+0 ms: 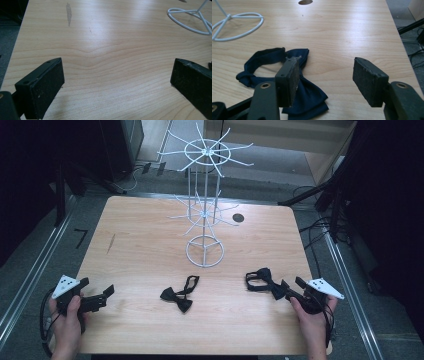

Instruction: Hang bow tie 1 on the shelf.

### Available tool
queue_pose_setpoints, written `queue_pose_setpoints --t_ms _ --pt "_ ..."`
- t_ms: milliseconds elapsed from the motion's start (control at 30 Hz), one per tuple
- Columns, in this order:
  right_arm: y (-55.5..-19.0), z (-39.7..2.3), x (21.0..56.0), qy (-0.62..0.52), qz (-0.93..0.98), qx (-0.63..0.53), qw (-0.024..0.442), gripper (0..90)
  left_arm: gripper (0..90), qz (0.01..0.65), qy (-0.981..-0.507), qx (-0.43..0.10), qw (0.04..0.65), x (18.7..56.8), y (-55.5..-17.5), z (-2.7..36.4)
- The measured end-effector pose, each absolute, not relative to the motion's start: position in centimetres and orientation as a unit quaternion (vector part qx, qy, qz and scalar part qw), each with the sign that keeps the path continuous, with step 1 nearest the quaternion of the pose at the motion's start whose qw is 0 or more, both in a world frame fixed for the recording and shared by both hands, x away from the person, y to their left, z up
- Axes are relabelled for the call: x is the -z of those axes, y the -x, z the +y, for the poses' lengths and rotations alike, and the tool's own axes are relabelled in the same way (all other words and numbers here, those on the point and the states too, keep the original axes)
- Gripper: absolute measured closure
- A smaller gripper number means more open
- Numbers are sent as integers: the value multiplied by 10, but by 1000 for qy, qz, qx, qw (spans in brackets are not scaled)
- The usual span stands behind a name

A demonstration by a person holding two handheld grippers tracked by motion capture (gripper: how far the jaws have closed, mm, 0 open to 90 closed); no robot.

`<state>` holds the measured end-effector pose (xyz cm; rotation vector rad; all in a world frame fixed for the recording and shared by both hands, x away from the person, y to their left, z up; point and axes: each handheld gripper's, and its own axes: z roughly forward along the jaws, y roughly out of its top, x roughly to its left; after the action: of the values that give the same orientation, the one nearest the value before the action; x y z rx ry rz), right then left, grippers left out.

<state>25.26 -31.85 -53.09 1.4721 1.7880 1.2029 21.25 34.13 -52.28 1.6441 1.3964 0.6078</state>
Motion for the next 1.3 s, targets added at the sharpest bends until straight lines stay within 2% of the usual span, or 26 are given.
queue_pose_setpoints --t_ms 333,1000,1200,1300 --pt "-260 -306 535 -544 673 -435 249 407 0 561 -660 -244 435 523 -213 341" --pt "-272 -296 552 -566 695 -404 183 457 0 561 -661 -244 434 523 -213 341" --pt "-271 -292 551 -557 706 -391 194 520 0 560 -661 -244 435 523 -213 341" --pt "-270 -288 551 -551 714 -381 205 587 0 560 -662 -244 434 523 -213 341"
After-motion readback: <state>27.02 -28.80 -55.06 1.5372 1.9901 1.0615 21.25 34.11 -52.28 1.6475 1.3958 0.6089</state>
